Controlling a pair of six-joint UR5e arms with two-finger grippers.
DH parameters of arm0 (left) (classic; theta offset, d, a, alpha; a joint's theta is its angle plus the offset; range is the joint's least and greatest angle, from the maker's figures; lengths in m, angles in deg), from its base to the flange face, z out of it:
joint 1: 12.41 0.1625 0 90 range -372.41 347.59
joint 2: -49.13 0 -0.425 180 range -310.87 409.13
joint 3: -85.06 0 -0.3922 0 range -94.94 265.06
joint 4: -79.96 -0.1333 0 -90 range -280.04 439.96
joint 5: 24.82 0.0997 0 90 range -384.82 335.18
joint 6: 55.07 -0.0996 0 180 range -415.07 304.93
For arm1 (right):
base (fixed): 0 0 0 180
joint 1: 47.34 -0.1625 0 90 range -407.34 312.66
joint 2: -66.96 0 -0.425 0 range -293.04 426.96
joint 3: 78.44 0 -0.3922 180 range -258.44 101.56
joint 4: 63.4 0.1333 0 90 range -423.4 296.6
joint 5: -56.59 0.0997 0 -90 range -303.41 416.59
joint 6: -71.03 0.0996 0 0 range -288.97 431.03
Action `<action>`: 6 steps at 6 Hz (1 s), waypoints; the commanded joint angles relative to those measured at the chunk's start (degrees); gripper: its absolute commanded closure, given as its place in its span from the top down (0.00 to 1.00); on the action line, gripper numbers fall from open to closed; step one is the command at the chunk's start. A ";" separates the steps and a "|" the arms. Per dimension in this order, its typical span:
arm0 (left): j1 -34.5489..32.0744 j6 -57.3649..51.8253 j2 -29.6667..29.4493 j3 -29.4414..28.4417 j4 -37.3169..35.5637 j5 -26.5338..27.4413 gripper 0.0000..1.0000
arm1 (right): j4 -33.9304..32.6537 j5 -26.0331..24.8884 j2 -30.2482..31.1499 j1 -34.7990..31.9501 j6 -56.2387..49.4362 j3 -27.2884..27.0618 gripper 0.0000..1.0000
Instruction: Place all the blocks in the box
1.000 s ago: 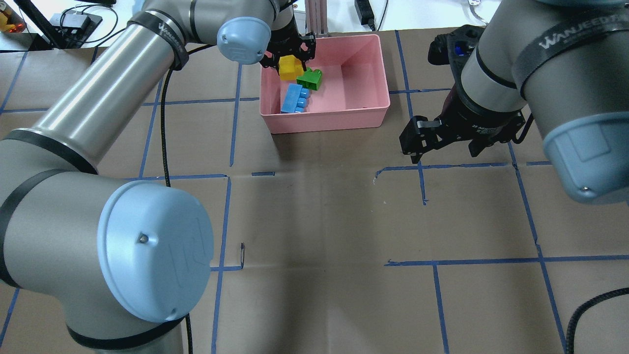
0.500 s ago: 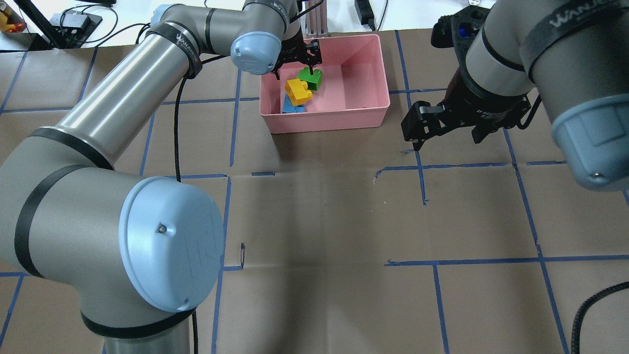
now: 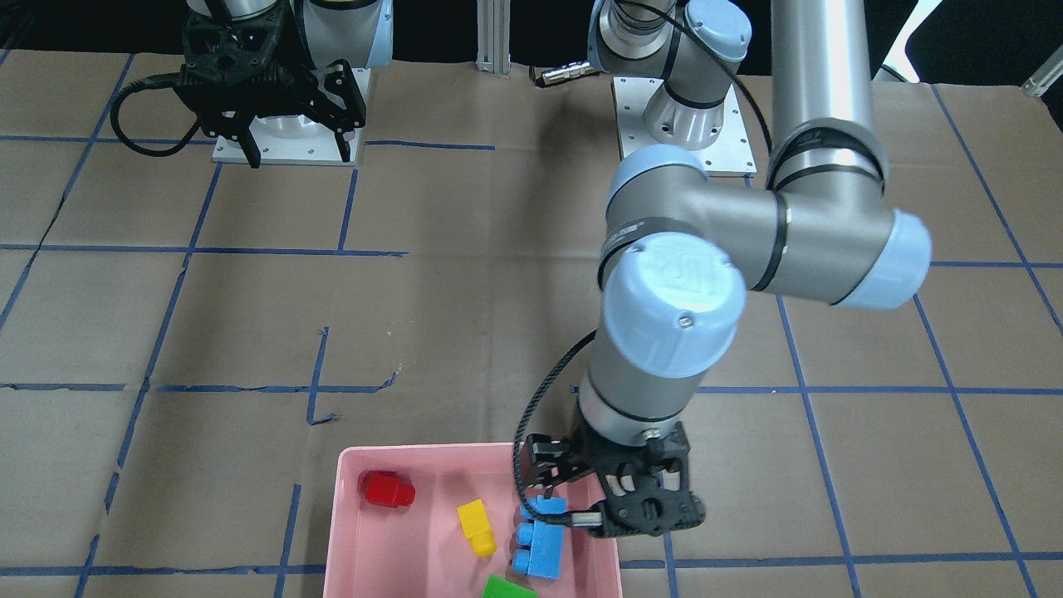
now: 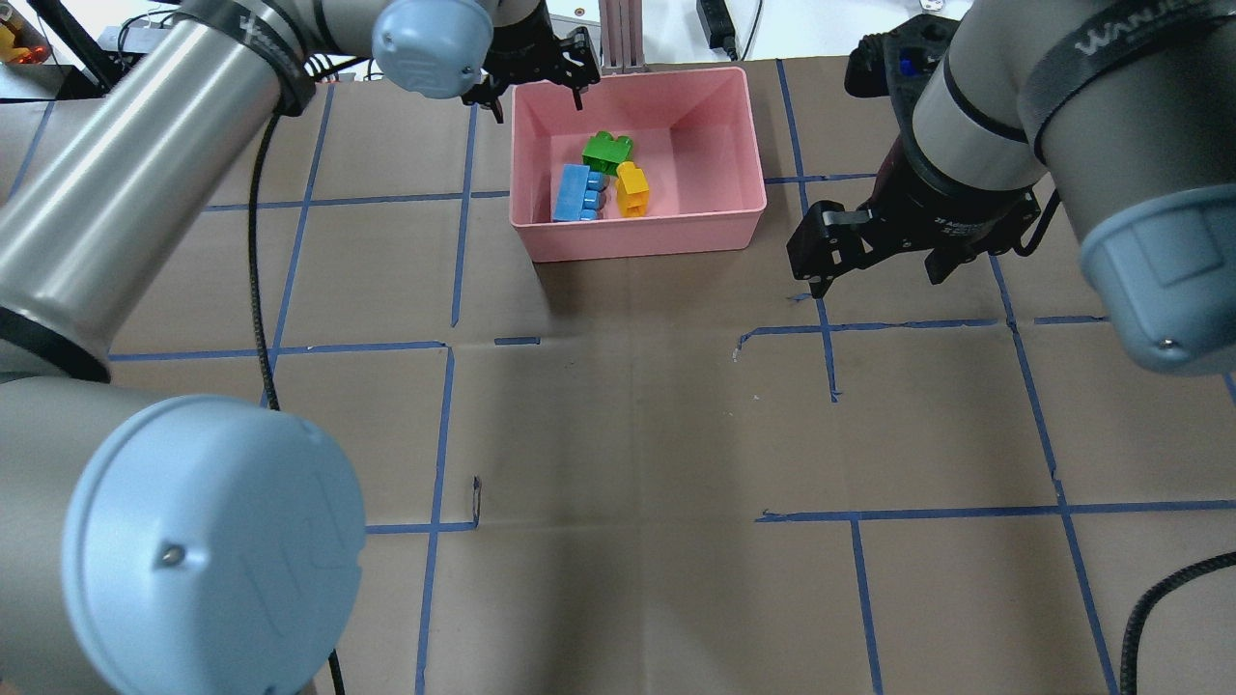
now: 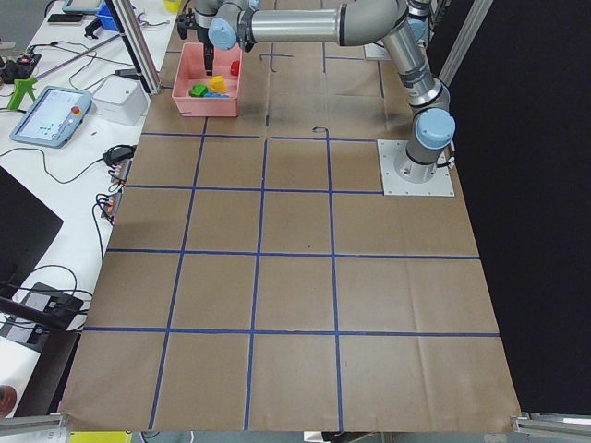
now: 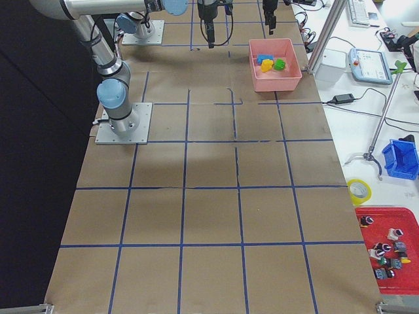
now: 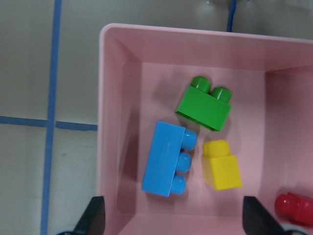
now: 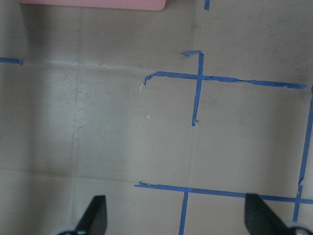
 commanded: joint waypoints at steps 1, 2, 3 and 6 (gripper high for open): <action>5.66 -8.80 12.24 11.73 3.59 -0.06 0.99 | 0.26 0.23 0.01 -0.01 0.09 0.31 1.00; 9.60 -15.29 18.22 17.99 3.68 -0.14 0.99 | 0.27 0.32 0.01 -0.01 0.35 0.40 1.00; 10.34 -16.31 24.02 23.01 4.37 -0.06 1.00 | 0.27 0.40 0.01 0.08 0.35 0.40 1.00; 9.82 -16.06 29.44 25.79 8.77 -0.23 1.00 | 0.27 0.58 0.01 0.08 0.44 0.40 1.00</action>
